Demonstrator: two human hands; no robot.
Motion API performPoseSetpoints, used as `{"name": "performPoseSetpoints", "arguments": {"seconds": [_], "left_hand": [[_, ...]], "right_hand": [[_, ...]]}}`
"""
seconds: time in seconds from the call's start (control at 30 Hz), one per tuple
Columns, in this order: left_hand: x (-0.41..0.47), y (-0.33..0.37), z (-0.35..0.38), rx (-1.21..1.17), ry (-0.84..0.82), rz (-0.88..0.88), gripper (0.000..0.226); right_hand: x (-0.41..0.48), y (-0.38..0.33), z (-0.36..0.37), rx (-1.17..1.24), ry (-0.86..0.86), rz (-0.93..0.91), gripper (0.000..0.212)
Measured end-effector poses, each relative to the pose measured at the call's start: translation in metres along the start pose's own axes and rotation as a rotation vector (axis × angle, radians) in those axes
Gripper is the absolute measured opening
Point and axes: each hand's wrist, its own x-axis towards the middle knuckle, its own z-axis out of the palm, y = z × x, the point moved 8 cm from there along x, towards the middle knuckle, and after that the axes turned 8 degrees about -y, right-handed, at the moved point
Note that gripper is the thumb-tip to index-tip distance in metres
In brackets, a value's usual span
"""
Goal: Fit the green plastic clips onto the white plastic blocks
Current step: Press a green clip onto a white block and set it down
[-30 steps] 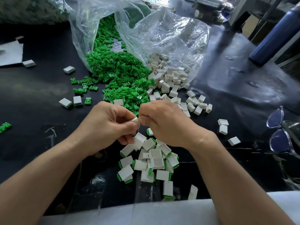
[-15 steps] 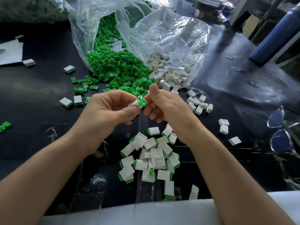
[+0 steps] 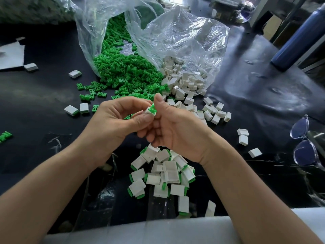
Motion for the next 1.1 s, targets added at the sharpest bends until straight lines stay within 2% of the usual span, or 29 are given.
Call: {"name": "performPoseSetpoints", "arguments": {"seconds": [0.2,0.33,0.43,0.7,0.77,0.87,1.1], "left_hand": [[0.000,0.003,0.002,0.042,-0.017,0.027,0.031],[-0.003,0.010,0.004,0.018,-0.034,0.088,0.023],[-0.001,0.011,0.005,0.077,-0.034,0.106,0.018],[-0.001,0.012,0.003,0.054,-0.012,0.136,0.018],[-0.001,0.011,0.003,0.062,-0.013,0.135,0.018],[-0.002,0.010,0.002,0.067,0.008,0.123,0.018],[-0.002,0.011,0.005,0.008,-0.003,0.097,0.020]], "right_hand": [[-0.001,0.000,-0.001,0.004,0.002,0.010,0.045],[0.000,0.003,-0.002,-0.034,0.031,0.015,0.059],[-0.001,0.006,-0.003,-0.082,0.076,0.032,0.038],[-0.002,0.002,-0.004,-0.114,0.132,-0.031,0.035],[-0.002,0.002,-0.005,-0.137,0.134,-0.037,0.038],[-0.001,0.004,-0.008,-0.168,0.151,-0.028,0.053],[0.001,0.003,-0.002,-0.021,0.044,-0.016,0.045]]}}
